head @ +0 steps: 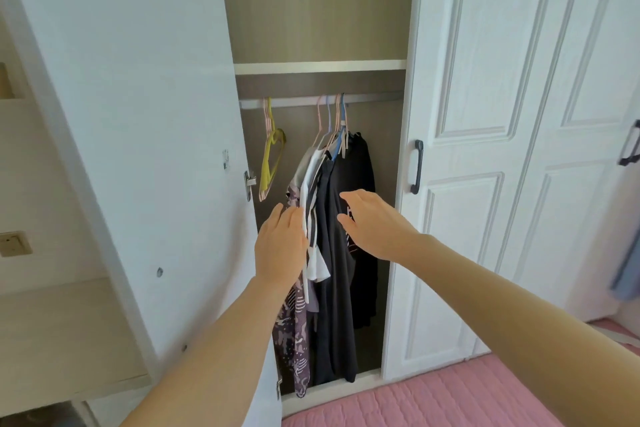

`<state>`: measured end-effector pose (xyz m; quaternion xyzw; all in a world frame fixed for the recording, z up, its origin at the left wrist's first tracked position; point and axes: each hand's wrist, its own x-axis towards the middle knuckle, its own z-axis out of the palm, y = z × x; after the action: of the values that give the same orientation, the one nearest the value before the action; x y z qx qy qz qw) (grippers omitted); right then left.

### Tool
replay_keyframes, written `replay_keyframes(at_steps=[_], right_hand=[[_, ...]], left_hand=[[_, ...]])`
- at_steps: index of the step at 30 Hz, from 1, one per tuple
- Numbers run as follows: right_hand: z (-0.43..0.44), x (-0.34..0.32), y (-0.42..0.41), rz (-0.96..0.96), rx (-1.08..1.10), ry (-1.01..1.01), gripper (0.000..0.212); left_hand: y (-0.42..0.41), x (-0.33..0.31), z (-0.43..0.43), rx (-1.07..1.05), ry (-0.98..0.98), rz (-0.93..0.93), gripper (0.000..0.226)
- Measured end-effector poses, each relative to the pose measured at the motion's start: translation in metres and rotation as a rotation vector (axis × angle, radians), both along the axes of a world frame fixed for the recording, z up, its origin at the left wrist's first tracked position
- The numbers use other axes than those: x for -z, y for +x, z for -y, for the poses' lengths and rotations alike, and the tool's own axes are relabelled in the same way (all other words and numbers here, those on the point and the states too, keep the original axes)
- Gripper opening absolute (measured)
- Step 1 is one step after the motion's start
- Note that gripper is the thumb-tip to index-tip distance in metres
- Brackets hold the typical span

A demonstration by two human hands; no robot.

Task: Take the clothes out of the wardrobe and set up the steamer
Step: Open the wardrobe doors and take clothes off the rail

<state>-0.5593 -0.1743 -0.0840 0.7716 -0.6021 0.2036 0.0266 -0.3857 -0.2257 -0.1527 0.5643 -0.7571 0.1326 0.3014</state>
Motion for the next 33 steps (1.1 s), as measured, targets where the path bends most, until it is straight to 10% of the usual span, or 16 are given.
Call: replay_keyframes(at_steps=[17,33], right_hand=[[0.231,0.018,0.024,-0.165,0.034,-0.104,0.062],[0.259,0.043,0.025,0.016,0.168,-0.076,0.078]], left_hand=[[-0.016,-0.01,0.165,-0.036,0.086,-0.19,0.039],[-0.027,-0.002,0.207,0.029,0.154,-0.337,0.025]])
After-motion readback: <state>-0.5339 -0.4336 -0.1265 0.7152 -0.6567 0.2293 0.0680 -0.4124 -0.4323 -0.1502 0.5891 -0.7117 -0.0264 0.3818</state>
